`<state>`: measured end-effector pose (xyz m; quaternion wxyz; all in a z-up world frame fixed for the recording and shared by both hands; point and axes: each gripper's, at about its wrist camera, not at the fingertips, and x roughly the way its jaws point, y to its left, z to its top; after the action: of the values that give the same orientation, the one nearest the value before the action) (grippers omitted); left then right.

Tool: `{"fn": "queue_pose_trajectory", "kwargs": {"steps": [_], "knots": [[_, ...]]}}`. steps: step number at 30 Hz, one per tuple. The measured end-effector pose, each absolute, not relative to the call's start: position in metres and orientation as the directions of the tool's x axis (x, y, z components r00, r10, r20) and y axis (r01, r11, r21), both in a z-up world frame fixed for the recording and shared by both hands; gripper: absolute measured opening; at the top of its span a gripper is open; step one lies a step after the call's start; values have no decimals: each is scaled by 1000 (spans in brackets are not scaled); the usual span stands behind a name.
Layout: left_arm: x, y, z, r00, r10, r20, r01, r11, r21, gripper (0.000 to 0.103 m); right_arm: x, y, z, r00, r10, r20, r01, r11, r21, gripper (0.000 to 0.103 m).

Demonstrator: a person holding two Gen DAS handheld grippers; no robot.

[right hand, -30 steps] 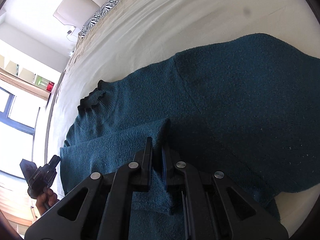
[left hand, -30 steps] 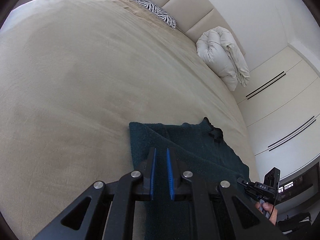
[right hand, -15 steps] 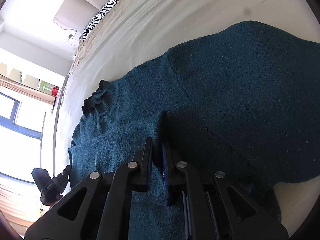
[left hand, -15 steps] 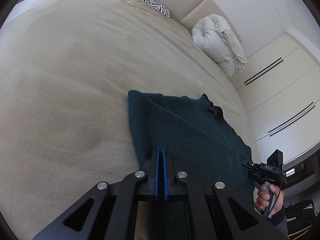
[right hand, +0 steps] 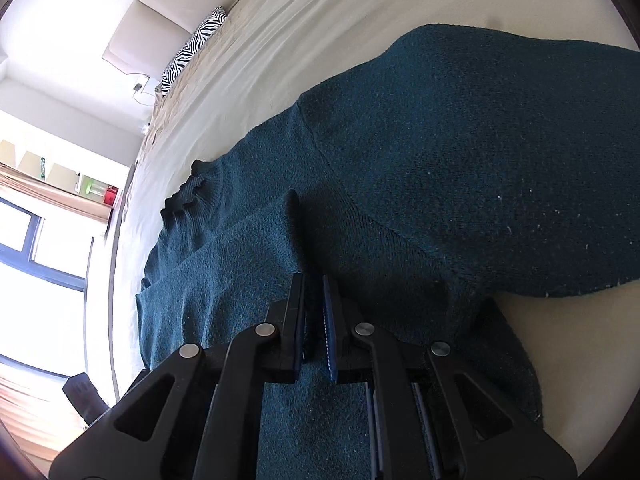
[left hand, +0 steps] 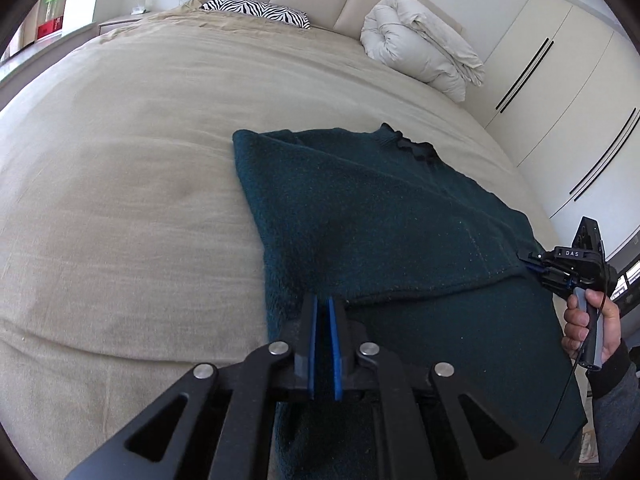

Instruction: Fold small clothes

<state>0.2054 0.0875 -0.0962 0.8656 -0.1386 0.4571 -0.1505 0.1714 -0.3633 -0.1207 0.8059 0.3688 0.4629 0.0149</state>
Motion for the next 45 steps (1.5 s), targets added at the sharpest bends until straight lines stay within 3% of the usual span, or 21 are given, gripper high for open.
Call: {"fn": "queue_pose_trajectory", "kwargs": {"steps": [2, 4, 7, 9, 10, 16, 25, 26, 28, 29, 30, 34, 38, 39, 42, 45], "knots": [[198, 82, -87, 554, -368, -747, 138, 925, -354, 11, 164, -368, -116, 580, 328, -745, 343, 732, 589, 8], [187, 75, -75, 577, -366, -730, 161, 927, -338, 27, 151, -379, -109, 605, 297, -739, 361, 724, 588, 9], [177, 63, -58, 606, -391, -693, 198, 917, -345, 43, 116, -407, -97, 687, 252, -682, 372, 684, 627, 32], [174, 57, -50, 614, -421, -668, 218, 903, -370, 48, 86, -434, -93, 735, 212, -644, 400, 632, 664, 71], [174, 53, -47, 612, -435, -660, 222, 896, -385, 48, 69, -449, -92, 759, 170, -629, 424, 603, 675, 73], [177, 20, -44, 576, -519, -632, 242, 846, -474, 48, -17, -546, -118, 794, 61, -605, 547, 364, 754, 72], [178, -23, -54, 495, -602, -627, 245, 789, -563, 49, -49, -640, -146, 872, -74, -484, 489, 69, 870, 69], [178, -25, -55, 493, -601, -629, 245, 790, -562, 50, -46, -647, -147, 870, -91, -484, 490, 66, 869, 65], [178, -27, -57, 485, -603, -633, 238, 788, -568, 50, -40, -659, -147, 849, -115, -515, 525, 74, 848, 43], [178, -27, -59, 482, -608, -631, 233, 783, -576, 50, -38, -666, -148, 836, -115, -537, 547, 79, 834, 25], [179, -25, -60, 479, -614, -627, 228, 777, -586, 50, -36, -670, -148, 825, -114, -554, 563, 83, 822, 19], [184, -20, -66, 473, -634, -612, 195, 753, -628, 50, -18, -665, -118, 808, -156, -568, 589, 196, 784, 15], [188, -17, -66, 472, -655, -590, 185, 728, -660, 50, 23, -617, -52, 823, -130, -553, 543, 461, 701, 10], [189, -17, -65, 472, -662, -582, 187, 720, -668, 51, 38, -596, -35, 824, -109, -556, 517, 545, 660, 9], [195, -15, -67, 467, -685, -559, 168, 690, -704, 66, 86, -507, 6, 813, -48, -580, 388, 788, 479, 9], [202, -13, -72, 457, -719, -524, 143, 640, -755, 69, 125, -397, 16, 768, -21, -641, 220, 947, 232, 9]]}}
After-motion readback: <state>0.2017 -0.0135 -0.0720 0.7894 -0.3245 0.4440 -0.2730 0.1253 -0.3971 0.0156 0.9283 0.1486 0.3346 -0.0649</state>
